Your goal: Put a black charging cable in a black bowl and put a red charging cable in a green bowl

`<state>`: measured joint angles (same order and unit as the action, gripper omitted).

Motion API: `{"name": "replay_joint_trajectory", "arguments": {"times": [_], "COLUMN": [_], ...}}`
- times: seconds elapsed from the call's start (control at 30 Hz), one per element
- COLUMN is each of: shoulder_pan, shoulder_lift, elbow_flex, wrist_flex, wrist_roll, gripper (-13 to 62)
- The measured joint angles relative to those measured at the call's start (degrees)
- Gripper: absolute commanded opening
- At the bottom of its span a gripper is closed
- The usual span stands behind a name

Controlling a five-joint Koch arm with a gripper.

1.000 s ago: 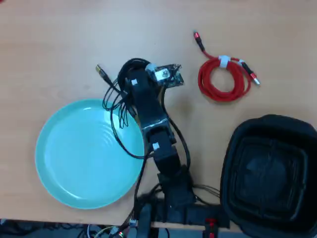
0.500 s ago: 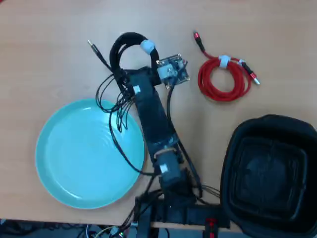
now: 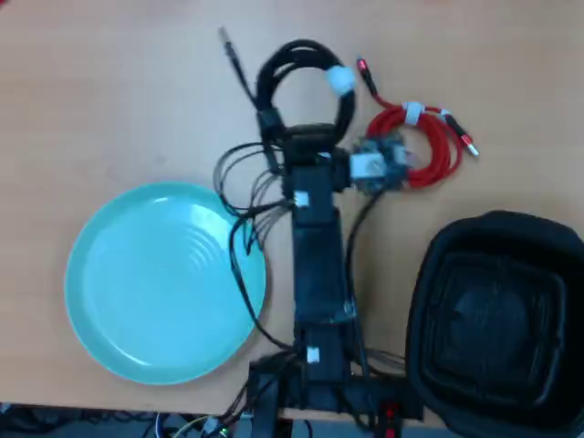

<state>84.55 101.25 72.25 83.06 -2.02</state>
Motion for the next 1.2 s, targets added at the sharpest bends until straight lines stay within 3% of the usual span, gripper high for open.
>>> {"name": "replay_joint_trajectory", "arguments": {"times": [0.2, 0.8, 1.07, 1.2], "shoulder_pan": [14.2, 64.0, 75.3, 82.0], "shoulder_lift": [9.1, 9.9, 9.9, 10.0], "elbow_flex": [6.2, 10.3, 10.8, 18.5], "wrist_flex": [1.1, 1.1, 1.1, 1.0], "wrist_roll": [-1.1, -6.4, -6.5, -6.6], "gripper": [-5.8, -5.9, -5.9, -5.9]}}
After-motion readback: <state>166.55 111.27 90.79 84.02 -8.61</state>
